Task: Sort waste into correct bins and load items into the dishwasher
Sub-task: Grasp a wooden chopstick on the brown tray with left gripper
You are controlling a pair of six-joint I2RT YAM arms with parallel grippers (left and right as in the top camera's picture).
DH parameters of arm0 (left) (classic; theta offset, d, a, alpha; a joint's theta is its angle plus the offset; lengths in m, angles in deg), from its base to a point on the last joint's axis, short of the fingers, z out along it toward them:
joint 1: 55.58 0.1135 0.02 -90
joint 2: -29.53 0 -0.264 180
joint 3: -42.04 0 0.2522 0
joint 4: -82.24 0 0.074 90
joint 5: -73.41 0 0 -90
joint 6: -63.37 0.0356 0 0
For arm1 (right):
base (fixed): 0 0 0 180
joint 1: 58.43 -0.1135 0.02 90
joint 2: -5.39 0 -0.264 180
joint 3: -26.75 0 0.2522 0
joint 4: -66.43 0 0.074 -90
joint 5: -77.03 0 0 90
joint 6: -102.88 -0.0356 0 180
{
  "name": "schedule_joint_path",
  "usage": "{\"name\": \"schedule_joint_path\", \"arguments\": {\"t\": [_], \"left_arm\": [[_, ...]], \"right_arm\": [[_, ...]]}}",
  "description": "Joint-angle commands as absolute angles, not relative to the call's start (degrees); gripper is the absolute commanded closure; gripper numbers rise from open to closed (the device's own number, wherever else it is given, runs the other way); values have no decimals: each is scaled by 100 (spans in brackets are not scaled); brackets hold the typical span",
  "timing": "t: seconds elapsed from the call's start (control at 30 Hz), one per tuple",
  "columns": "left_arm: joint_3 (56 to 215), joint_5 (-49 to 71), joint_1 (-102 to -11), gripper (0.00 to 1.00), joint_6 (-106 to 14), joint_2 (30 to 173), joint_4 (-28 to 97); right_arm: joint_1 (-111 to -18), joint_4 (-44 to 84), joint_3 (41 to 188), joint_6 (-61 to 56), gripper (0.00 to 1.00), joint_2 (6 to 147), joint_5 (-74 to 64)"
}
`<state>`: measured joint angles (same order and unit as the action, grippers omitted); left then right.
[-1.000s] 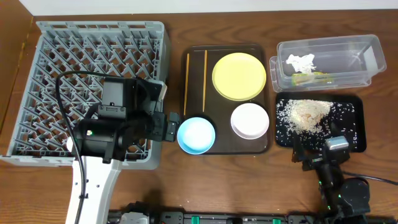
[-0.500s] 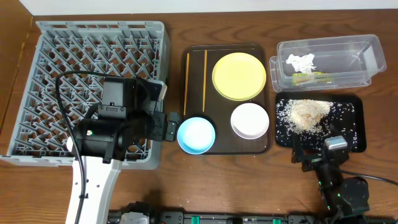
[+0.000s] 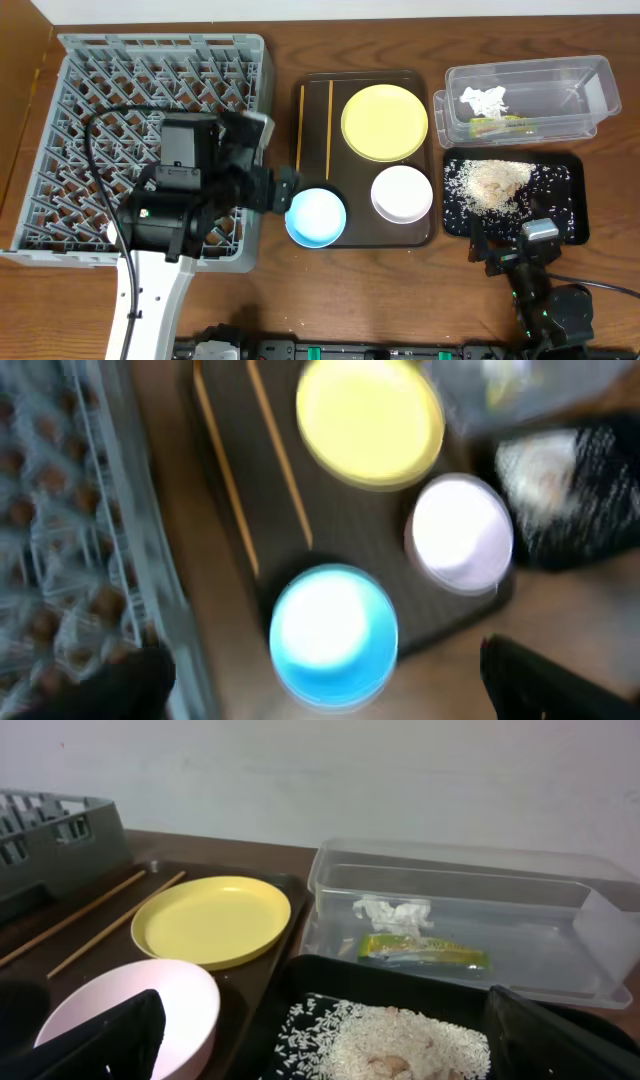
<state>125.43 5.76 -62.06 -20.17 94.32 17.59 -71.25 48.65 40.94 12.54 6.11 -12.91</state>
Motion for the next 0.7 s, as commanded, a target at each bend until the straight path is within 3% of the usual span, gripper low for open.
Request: {"name": "schedule_joint_path", "arguments": {"t": [0.0, 0.2, 0.43, 0.57, 0.63, 0.67], "left_arm": [[12632, 731, -6228, 2, -2484, 9933, 2165], [12720, 410, -6630, 2, -2539, 11351, 2320], [12720, -73, -7172, 1, -2524, 12451, 3536], [12720, -554, -7207, 15, -2543, 13172, 4148], [12720, -550, -7207, 25, -2541, 13570, 4384], [12720, -552, -7207, 34, -2541, 13799, 4510]], "right_arm": [[-7049, 4839, 4083, 1316, 1, 578, -1289], [-7049, 4839, 4083, 1316, 1, 578, -1289], [-7049, 4839, 4083, 1316, 1, 578, -1289], [-7049, 4839, 4083, 1316, 1, 578, -1289], [-7049, 4839, 4083, 1316, 1, 578, -1289], [-7049, 4839, 4083, 1316, 1, 578, -1289]]}}
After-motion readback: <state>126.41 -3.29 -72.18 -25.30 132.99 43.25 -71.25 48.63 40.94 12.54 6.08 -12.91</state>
